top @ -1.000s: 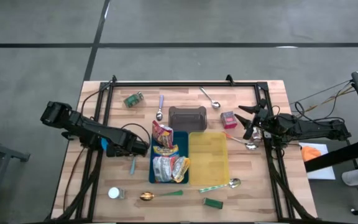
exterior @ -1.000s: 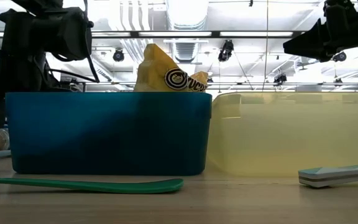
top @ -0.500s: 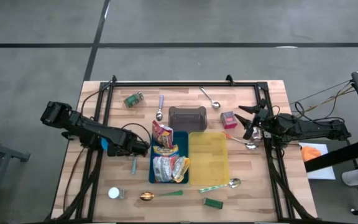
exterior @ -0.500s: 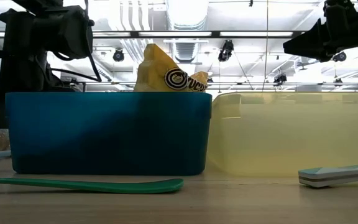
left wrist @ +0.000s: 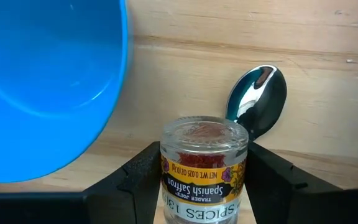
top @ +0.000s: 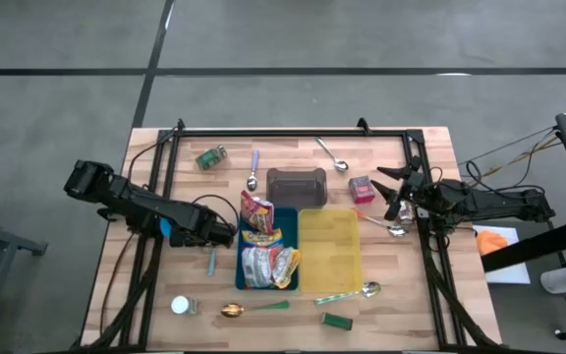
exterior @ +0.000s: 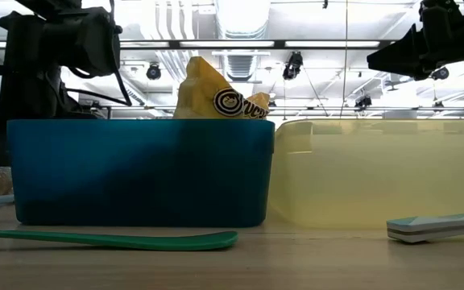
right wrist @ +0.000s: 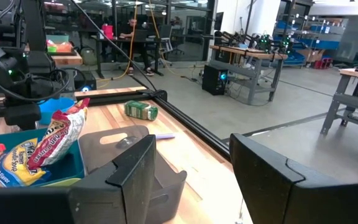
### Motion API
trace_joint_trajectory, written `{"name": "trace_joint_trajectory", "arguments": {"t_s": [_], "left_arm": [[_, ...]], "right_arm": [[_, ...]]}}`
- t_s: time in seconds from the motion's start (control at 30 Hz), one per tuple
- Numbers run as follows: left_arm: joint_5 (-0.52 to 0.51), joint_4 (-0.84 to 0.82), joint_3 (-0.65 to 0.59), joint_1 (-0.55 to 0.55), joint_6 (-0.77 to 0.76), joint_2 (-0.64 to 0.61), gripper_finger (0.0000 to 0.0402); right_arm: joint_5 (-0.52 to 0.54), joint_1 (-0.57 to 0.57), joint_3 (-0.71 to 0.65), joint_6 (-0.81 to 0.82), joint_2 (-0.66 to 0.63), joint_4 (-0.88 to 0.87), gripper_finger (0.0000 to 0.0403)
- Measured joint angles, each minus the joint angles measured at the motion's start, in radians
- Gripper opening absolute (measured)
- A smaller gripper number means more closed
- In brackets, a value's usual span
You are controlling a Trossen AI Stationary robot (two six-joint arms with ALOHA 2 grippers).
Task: Pick & Place Food Item
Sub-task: Put the brown spice bottle into the black bin
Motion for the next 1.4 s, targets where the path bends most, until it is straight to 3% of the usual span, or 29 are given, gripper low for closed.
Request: {"name": "trace_joint_trajectory", "arguments": {"t_s": [0.2, 0.37, 0.83, 1.0, 1.13, 1.27, 1.4], "left_arm": [[-0.009, -0.052, 0.039, 0.0, 0.021, -0.015, 0.0187], [-0.079, -0.124, 0.093, 0.0, 0.045, -0.042, 0.0187], [-0.443, -0.338, 0.317, 0.001, 0.287, -0.07, 0.0187], [-0.609, -0.355, 0.4, 0.022, 0.496, -0.07, 0.0187], [-0.644, -0.303, 0.456, 0.102, 0.733, -0.07, 0.0187], [-0.618, -0.168, 0.489, 0.224, 1.048, -0.07, 0.0188], [-0.502, 0.016, 0.493, 0.37, 1.364, -0.07, 0.0188]], "right_arm": [[0.0, 0.0, 0.0, 0.0, 0.0, 0.0, 0.0199], [0.0, 0.0, 0.0, 0.0, 0.0, 0.0, 0.0199], [0.0, 0.0, 0.0, 0.0, 0.0, 0.0, 0.0199], [0.0, 0.0, 0.0, 0.0, 0.0, 0.0, 0.0199], [0.0, 0.0, 0.0, 0.0, 0.0, 0.0, 0.0199], [0.0, 0.0, 0.0, 0.0, 0.0, 0.0, 0.0199], [0.0, 0.0, 0.0, 0.0, 0.0, 0.0, 0.0199]]}}
